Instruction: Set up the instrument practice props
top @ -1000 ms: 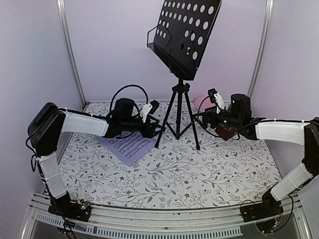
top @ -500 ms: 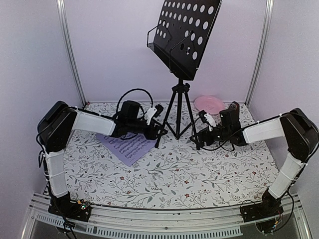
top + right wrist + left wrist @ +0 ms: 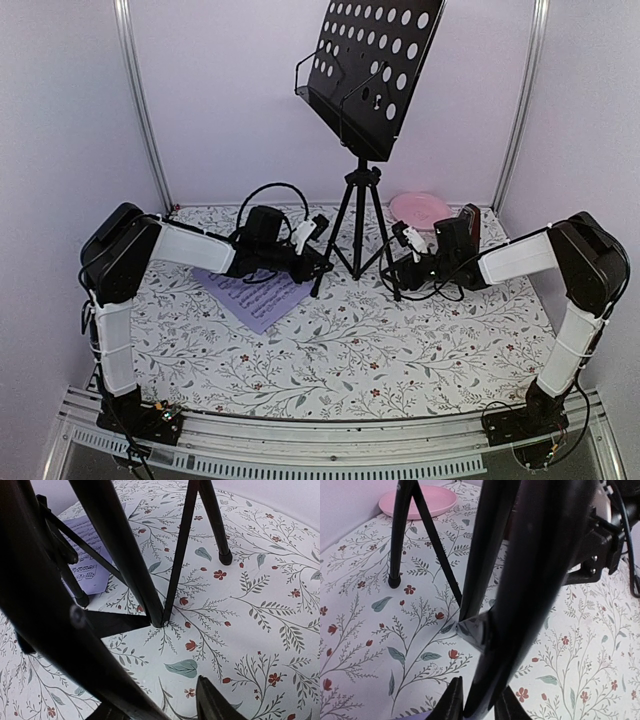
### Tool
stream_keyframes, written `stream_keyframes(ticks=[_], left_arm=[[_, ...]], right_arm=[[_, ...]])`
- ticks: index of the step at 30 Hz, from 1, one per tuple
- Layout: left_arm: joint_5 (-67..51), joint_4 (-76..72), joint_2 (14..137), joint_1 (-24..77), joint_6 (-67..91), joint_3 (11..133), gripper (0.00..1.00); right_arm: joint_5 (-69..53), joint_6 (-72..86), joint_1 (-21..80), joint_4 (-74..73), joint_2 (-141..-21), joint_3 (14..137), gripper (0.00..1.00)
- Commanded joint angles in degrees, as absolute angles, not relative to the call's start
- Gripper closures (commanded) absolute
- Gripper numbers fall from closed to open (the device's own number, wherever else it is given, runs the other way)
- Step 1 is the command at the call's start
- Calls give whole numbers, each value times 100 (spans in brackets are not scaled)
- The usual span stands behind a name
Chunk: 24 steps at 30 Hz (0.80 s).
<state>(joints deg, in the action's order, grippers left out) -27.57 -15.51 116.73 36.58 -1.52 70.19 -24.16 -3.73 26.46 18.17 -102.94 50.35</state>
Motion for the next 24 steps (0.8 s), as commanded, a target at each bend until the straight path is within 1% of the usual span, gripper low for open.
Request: stream_keyframes(ticks=[1,5,7,10,12,15,16,17,18,19,20,21,22,24], left_arm=[[-2705,-1531,11660,3604,-108,7107,80],[-2588,-1410,11528,3604,-65,7044,91],[-2559,-1383,11428,3604,-34,6979,96],[-2546,-1380,11327,3608,6,6833,99],[-2551,-1432,11096,3608,26,6719,100],[-2567,-1482,11120,3608,37,6678,100],[-2582,-1477,11149,3630,-16,6688,100],[-2566,-1489,11142,3664,-82,6684,100],[-2505,-1500,11138,3703,-165,6680,100],[-2429,-1498,11134,3742,-241,6698,100],[-2388,-1465,11142,3771,-293,6724,100],[-2369,-1427,11167,3785,-320,6772,100],[-2369,-1396,11181,3785,-343,6819,100],[-2248,-1300,11199,3831,-461,6879,100]], right_arm=[[-2324,-396,2606,1769,-10171,5090,61],[-2271,-372,2609,1623,-9999,5047,74],[-2306,-337,2616,1522,-9978,5064,82],[-2370,-297,2610,1376,-9944,5058,100],[-2400,-261,2607,1366,-9907,5006,100],[-2460,-199,2610,1386,-9929,4965,100],[-2490,-206,2610,1407,-9923,4954,96],[-2527,-230,2610,1488,-9894,4914,86],[-2534,-268,2611,1603,-9848,4854,62],[-2510,-308,2610,1732,-9775,4795,48],[-2490,-343,2610,1867,-9709,4760,38],[-2514,-369,2610,1977,-9682,4754,30],[-2574,-428,2610,2004,-9688,4804,25],[-2658,-514,2611,1918,-9767,4984,19]])
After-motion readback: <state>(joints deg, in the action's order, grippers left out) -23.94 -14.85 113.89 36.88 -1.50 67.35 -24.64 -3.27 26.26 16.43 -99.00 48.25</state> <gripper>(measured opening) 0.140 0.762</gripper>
